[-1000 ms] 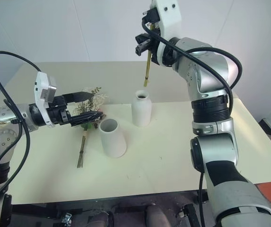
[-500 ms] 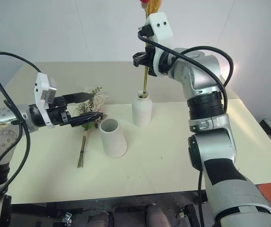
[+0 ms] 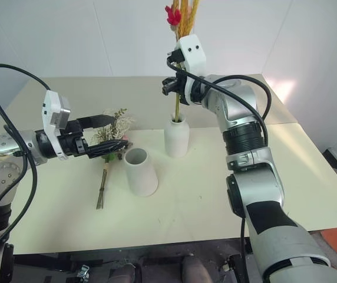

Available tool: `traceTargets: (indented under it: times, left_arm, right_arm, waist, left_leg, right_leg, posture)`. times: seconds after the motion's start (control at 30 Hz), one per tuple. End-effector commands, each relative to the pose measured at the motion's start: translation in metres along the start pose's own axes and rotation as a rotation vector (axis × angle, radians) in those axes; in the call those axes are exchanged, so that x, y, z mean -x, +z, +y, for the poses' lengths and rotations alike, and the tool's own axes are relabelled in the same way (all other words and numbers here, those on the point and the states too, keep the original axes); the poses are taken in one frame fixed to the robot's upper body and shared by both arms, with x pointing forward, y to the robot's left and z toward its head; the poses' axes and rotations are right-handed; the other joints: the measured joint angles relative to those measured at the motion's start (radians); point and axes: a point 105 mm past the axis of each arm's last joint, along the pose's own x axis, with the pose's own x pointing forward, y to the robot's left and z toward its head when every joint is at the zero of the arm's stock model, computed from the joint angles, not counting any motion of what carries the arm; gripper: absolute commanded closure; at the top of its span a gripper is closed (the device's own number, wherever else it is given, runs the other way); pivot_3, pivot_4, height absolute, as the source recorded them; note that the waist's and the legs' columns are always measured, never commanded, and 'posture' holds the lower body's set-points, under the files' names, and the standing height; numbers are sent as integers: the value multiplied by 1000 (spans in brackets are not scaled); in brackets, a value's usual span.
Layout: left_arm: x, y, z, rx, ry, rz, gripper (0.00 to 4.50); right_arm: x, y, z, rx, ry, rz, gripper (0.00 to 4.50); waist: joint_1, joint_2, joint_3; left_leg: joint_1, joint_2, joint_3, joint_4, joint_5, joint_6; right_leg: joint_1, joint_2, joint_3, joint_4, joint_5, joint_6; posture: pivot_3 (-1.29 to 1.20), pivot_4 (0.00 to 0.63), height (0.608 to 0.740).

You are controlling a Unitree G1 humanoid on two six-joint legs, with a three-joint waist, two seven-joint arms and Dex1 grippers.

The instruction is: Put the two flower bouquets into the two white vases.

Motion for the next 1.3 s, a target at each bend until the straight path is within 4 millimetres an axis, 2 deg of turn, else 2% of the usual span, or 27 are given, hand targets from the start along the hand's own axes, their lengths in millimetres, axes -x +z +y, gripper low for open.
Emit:
traceTargets:
  times: [0.03,0.27,0.37,0.63,0.77,0.9,1.07,1.3]
  left_arm:
    - [6,12,-1,-52,15,-29,0]
    - [7,13,-1,-52,21,-31,0]
    - [8,13,0,-52,25,-31,0]
    - [9,12,2,-49,42,-30,0]
    - [12,10,6,-53,77,-18,0]
    - [18,8,11,-60,120,1,0]
    - [30,-2,21,-61,215,85,0]
    - [39,-45,33,66,336,477,0]
  right_arm:
    - [2,9,3,33,5,-44,4464]
    - [1,-16,6,50,9,-18,4464]
    - [4,-20,6,54,9,-23,4464]
    - [14,-16,4,76,5,-24,1762]
    - [31,-17,0,113,28,12,354]
    - [58,-23,-4,155,42,57,354]
    - [98,-18,-13,158,35,89,354]
    - [149,-32,-10,205,148,171,354]
  waist:
    - [0,0,0]
    - [0,0,0]
    - [0,0,0]
    - [1,0,0]
    - [8,0,0]
    - [14,0,0]
    - [15,0,0]
    - [18,0,0]
  left_leg:
    - [0,0,0,0,0,0]
    - [0,0,0,0,0,0]
    - [0,0,0,0,0,0]
    - [0,0,0,0,0,0]
    - [0,0,0,0,0,0]
    - [0,0,0,0,0,0]
    - [0,0,0,0,0,0]
    - [1,0,0,0,0,0]
  right_leg:
    - [0,0,0,0,0,0]
    - [0,0,0,0,0,0]
    - [0,0,0,0,0,0]
    - [0,0,0,0,0,0]
    - [0,0,0,0,0,0]
    - [0,0,0,0,0,0]
    - [0,0,0,0,-2,4]
    - [1,0,0,0,-5,7]
  posture:
    - [0,150,740]
    - [0,150,740]
    - [0,150,740]
    - [0,150,740]
    - [0,150,740]
    - [0,150,740]
    - [0,150,740]
    - [0,150,740]
